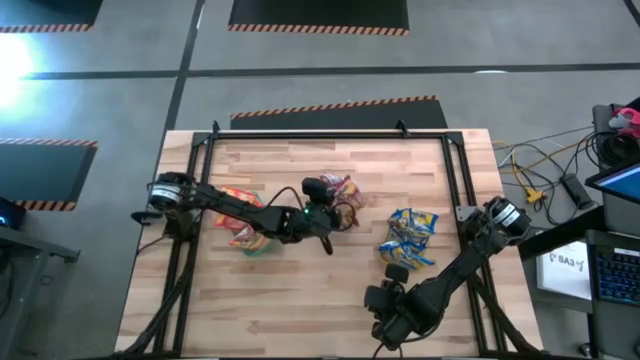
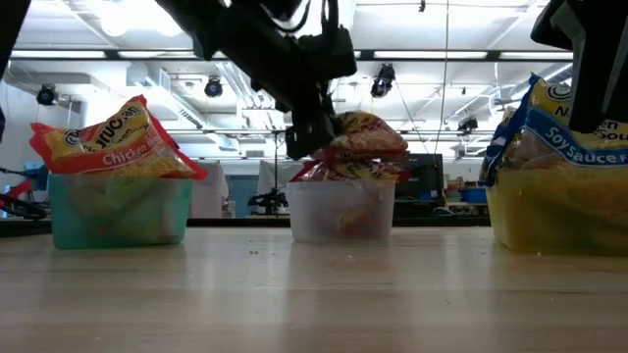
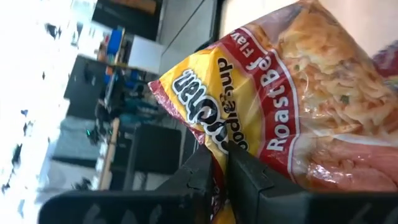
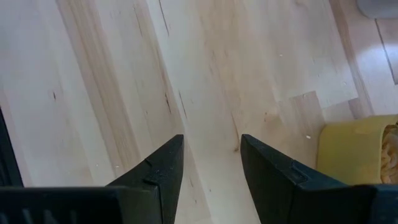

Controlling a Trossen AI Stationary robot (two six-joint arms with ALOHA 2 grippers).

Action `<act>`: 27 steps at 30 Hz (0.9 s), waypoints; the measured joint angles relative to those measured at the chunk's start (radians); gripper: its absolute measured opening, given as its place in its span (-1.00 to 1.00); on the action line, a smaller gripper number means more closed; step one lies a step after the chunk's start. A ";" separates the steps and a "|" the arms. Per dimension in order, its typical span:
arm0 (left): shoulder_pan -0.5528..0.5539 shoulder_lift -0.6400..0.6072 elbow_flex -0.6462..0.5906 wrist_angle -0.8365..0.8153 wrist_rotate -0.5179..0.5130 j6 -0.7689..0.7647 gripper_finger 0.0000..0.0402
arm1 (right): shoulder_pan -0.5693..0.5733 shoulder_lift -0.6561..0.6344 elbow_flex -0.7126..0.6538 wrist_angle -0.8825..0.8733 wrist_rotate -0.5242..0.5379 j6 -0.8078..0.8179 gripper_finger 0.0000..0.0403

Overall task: Sort Maruchan noodles
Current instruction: Put the red noodle pack into the white bin

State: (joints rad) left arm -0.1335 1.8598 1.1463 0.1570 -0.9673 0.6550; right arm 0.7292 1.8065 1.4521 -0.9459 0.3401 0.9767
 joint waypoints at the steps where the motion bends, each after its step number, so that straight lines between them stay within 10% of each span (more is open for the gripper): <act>1: 0.007 0.001 -0.001 -0.001 -0.003 -0.028 -0.90 | 0.000 0.000 0.000 0.000 0.000 0.002 -0.25; 16: 0.020 0.001 -0.002 -0.244 0.072 -0.491 -0.51 | 0.009 0.000 0.000 0.001 0.000 0.011 -0.25; 27: 0.012 -0.003 0.046 -0.260 0.045 -0.456 -0.24 | 0.008 0.000 0.000 0.003 0.000 0.011 -0.25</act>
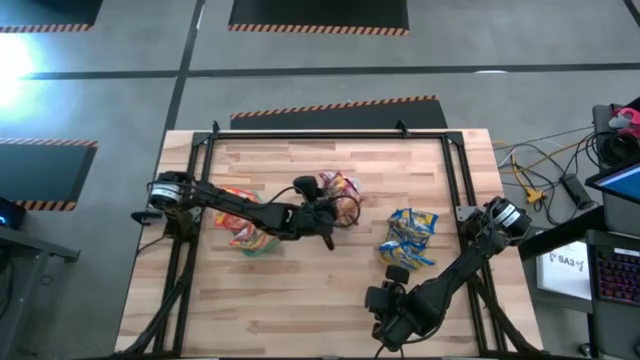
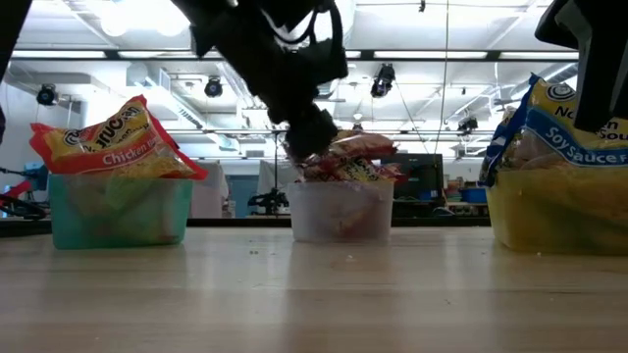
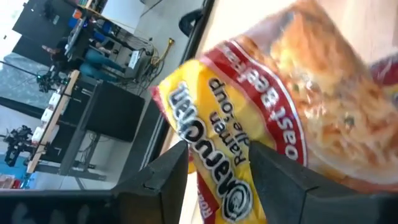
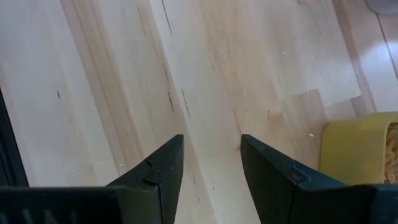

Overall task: Sort Maruchan noodles
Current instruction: Put the red noodle pack into the white bin, then return to Home Position

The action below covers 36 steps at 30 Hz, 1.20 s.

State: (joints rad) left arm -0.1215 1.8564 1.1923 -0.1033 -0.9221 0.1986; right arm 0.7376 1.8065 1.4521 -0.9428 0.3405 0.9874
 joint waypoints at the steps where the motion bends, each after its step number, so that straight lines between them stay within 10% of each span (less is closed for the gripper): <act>1: -0.002 0.000 0.011 -0.008 -0.003 0.002 -0.23 | 0.000 0.000 0.000 0.000 0.000 0.000 -0.25; 15: -0.071 -0.137 0.059 -0.192 -0.012 -0.105 -0.21 | 0.030 -0.006 0.000 -0.054 0.109 -0.060 -0.25; 36: -0.527 -0.629 -0.383 0.032 -0.013 -0.538 -0.21 | 0.028 -0.276 -0.271 0.067 0.344 -0.198 -0.25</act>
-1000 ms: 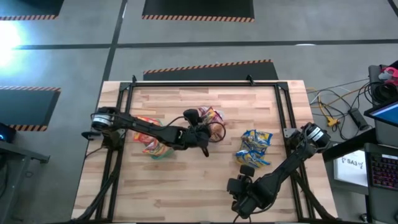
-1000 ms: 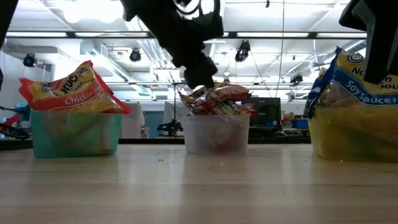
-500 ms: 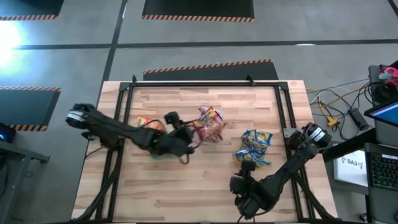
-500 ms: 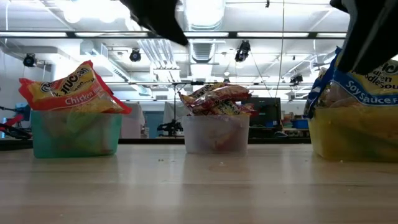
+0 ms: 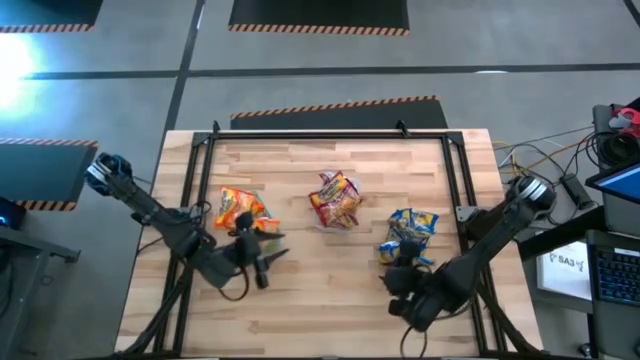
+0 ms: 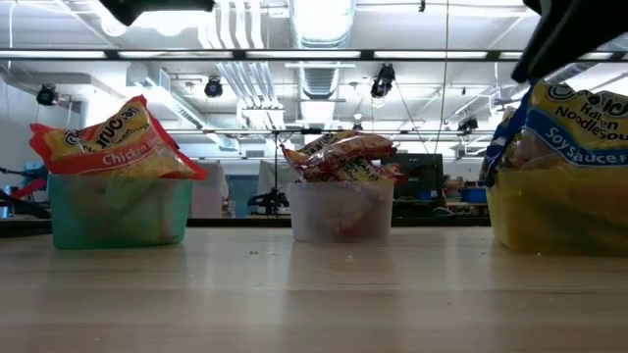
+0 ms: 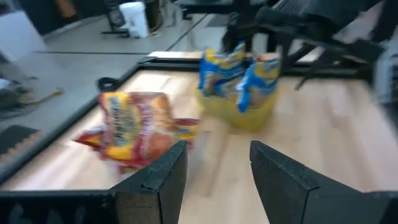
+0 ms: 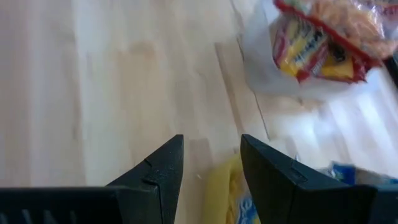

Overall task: Sort Maruchan noodles
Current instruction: Return to Home Position

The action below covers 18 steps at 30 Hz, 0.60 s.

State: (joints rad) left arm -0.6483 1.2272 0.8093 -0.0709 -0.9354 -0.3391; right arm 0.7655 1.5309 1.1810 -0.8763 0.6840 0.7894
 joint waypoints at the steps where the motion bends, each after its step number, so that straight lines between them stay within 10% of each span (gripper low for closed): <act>1: -0.017 -0.004 -0.020 0.033 0.000 -0.016 -0.21 | 0.000 -0.040 -0.040 0.063 0.001 -0.025 -0.25; 18: -0.076 -0.006 -0.222 0.281 -0.182 -0.071 -0.21 | -0.102 -0.509 -0.765 1.288 -0.309 -0.577 -0.25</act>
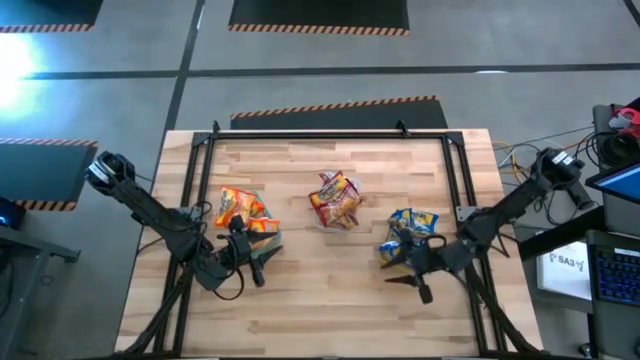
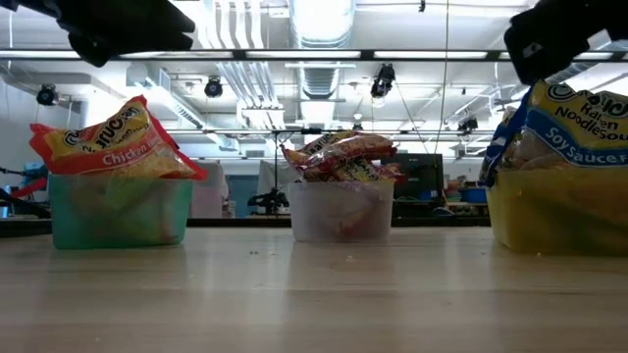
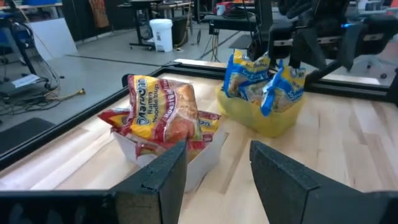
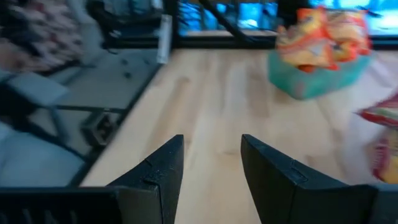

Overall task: Sort Maruchan noodles
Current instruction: Return to Home Position

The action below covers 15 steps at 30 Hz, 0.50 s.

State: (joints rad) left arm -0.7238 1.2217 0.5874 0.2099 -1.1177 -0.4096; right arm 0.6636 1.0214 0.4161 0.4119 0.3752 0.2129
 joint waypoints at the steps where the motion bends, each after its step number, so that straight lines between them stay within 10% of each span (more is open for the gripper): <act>1: 0.000 0.000 -0.003 0.000 0.000 0.000 -0.21 | -0.007 -0.005 -0.026 0.041 -0.030 -0.010 -0.25; 15: 0.001 0.000 -0.007 0.015 -0.076 0.004 -0.21 | -0.051 -0.012 -0.209 0.377 -0.171 -0.164 -0.25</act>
State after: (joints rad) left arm -0.7231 1.2217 0.5800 0.2253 -1.1933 -0.4053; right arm 0.6125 1.0096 0.2069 0.7891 0.2040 0.0491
